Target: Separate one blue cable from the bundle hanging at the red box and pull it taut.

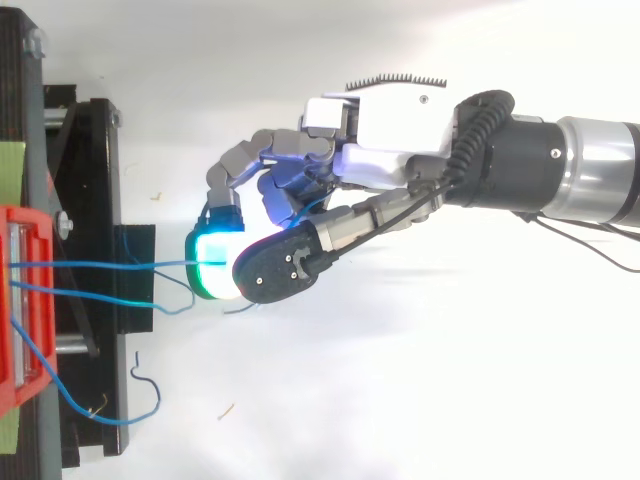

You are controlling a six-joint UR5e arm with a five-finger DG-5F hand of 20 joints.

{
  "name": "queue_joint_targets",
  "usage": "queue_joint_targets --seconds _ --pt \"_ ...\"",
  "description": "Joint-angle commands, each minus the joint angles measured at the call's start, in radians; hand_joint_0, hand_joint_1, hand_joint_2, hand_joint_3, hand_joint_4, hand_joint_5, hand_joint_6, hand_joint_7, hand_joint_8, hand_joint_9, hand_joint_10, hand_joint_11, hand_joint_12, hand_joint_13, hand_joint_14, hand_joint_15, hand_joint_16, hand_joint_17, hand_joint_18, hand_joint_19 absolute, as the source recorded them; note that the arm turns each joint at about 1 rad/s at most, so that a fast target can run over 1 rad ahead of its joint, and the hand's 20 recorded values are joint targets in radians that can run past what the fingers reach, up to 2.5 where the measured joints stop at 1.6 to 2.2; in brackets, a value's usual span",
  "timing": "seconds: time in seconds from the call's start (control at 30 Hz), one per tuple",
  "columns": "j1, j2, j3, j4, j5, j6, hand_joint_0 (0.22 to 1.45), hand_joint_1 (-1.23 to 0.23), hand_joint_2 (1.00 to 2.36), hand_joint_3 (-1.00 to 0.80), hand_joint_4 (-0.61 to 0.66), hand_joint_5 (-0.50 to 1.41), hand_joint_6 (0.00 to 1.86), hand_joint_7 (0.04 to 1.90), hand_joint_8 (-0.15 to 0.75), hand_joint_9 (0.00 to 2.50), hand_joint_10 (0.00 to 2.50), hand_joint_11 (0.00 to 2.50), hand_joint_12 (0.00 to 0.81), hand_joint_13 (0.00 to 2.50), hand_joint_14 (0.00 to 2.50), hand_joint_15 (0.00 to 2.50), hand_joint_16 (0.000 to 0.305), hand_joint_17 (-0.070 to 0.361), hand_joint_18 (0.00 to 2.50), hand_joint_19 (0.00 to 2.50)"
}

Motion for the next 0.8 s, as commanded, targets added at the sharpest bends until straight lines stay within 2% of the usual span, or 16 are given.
queue_joint_targets --seconds 0.0,0.13,0.2,0.3,0.5,0.77 --pt "0.000 0.000 0.000 0.000 0.002 0.000 0.71 -0.79 1.01 -0.20 -0.19 -0.19 0.92 1.11 0.346 0.45 2.50 1.22 0.380 0.64 2.50 1.37 0.040 0.090 1.32 1.61" --pt "0.000 0.000 0.000 0.000 0.002 0.000 0.70 -0.79 1.02 -0.17 -0.21 -0.18 0.92 1.13 0.352 0.46 2.50 1.23 0.377 0.63 2.50 1.34 0.040 0.089 1.31 1.56" --pt "0.000 0.000 0.000 0.000 -0.003 -0.005 0.70 -0.79 1.01 -0.13 -0.21 -0.18 0.92 1.13 0.361 0.50 2.50 1.23 0.394 0.68 2.50 1.32 0.043 0.097 1.31 1.40" --pt "0.000 0.000 0.000 0.000 -0.005 -0.015 0.70 -0.79 1.01 -0.11 -0.21 -0.17 0.92 1.13 0.365 0.53 2.50 1.26 0.393 0.69 2.50 1.33 0.045 0.101 1.32 1.31" --pt "0.002 0.000 0.000 0.000 -0.002 -0.051 0.70 -0.78 1.01 -0.11 -0.22 -0.17 0.93 1.13 0.362 0.54 2.50 1.29 0.405 0.70 2.50 1.35 0.046 0.104 1.33 1.25" --pt "0.000 0.000 0.000 0.000 -0.002 -0.069 0.70 -0.78 1.01 -0.11 -0.22 -0.17 0.93 1.12 0.362 0.53 2.50 1.27 0.406 0.70 2.50 1.37 0.046 0.104 1.33 1.25"
